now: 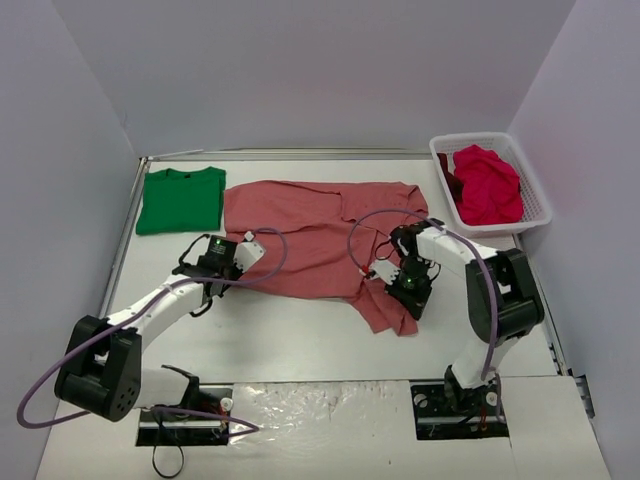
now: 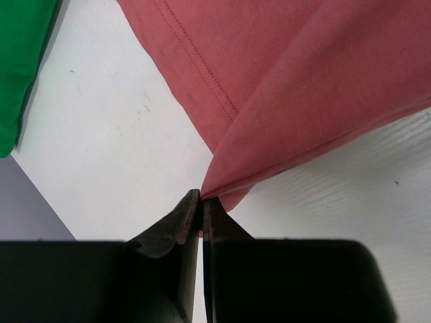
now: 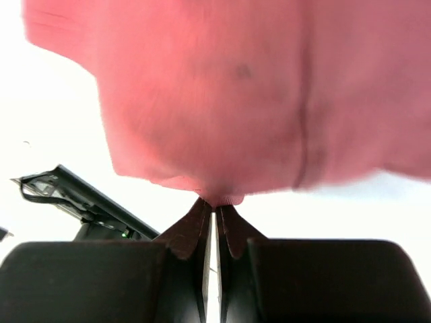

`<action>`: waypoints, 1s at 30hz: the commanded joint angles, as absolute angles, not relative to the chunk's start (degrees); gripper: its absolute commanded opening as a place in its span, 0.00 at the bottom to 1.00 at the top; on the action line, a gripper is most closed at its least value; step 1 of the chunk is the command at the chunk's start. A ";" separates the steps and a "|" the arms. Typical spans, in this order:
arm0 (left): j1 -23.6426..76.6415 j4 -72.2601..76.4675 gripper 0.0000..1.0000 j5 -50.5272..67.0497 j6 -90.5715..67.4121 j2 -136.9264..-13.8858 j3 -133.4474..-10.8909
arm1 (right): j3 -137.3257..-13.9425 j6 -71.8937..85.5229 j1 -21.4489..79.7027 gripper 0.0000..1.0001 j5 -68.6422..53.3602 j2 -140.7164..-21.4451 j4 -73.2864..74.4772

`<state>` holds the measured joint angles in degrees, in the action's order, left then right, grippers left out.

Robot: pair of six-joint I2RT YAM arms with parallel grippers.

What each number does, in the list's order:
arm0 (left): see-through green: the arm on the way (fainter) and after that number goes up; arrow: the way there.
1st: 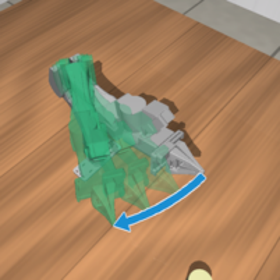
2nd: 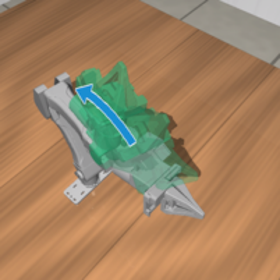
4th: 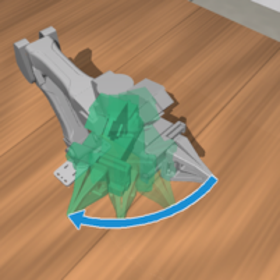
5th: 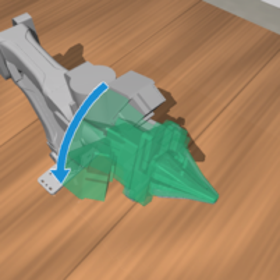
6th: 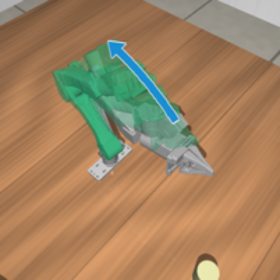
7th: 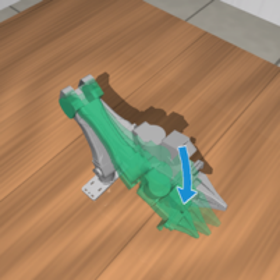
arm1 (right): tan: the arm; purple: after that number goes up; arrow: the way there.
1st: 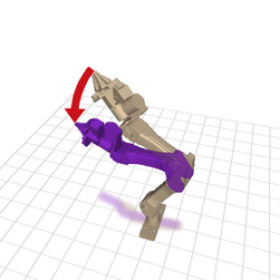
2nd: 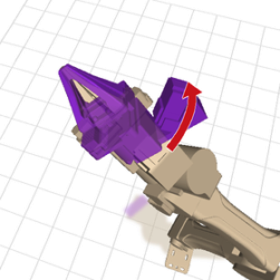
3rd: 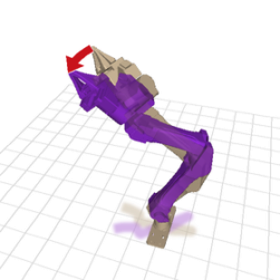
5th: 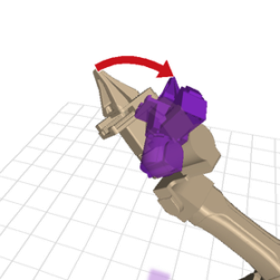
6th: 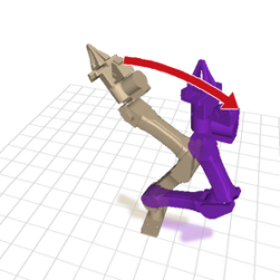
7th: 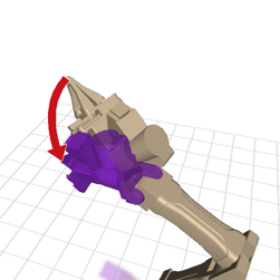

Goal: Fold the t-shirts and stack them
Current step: Flatten out the tshirt

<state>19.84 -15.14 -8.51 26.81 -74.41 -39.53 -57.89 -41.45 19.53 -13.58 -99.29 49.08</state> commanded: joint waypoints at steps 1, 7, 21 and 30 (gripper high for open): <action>19.16 -16.52 0.02 -8.09 26.37 -71.81 -40.08 | -62.31 -42.45 17.58 0.00 -17.75 -92.48 54.92; 19.07 -17.23 0.02 -8.09 26.37 -70.93 -41.04 | -74.87 -50.88 8.27 0.00 -31.98 -89.30 66.59; 18.63 -18.37 0.02 -7.21 26.89 -72.42 -43.77 | -98.08 -37.11 -8.25 0.00 -73.73 -119.57 67.24; 18.54 -18.28 0.02 -7.21 27.16 -75.41 -43.94 | -100.46 -38.31 -16.00 0.34 -68.49 -128.77 67.85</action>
